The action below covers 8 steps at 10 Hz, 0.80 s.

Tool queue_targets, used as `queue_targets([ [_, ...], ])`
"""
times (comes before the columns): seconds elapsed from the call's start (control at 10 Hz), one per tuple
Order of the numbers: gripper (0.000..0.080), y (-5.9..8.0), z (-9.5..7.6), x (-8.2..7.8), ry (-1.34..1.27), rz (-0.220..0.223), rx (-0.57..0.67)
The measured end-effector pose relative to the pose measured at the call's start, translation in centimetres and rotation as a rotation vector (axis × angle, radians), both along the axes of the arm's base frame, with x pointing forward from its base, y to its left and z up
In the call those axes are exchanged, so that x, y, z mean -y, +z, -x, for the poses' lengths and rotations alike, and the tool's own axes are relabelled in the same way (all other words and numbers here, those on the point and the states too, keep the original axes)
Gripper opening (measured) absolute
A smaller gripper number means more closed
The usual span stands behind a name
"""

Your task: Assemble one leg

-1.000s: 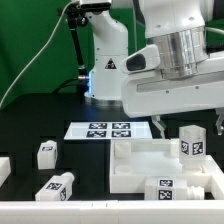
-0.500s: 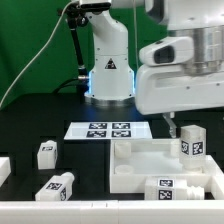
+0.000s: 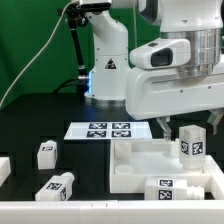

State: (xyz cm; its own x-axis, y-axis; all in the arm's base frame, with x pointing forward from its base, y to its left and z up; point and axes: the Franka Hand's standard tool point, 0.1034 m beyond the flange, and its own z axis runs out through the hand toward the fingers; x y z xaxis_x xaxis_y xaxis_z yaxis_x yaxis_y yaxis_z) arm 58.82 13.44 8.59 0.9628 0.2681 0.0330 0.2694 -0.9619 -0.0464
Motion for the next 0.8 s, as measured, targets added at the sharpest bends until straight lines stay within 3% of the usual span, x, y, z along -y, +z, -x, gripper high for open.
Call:
queue_targets([
  [0.2, 0.0282, -0.02, 0.01, 0.0, 0.0, 0.0, 0.0],
  [0.5, 0.0282, -0.03, 0.01, -0.01, -0.022, -0.001, -0.002],
  [0.8, 0.0282, -0.11, 0.12, -0.59, -0.358, -0.008, -0.021],
])
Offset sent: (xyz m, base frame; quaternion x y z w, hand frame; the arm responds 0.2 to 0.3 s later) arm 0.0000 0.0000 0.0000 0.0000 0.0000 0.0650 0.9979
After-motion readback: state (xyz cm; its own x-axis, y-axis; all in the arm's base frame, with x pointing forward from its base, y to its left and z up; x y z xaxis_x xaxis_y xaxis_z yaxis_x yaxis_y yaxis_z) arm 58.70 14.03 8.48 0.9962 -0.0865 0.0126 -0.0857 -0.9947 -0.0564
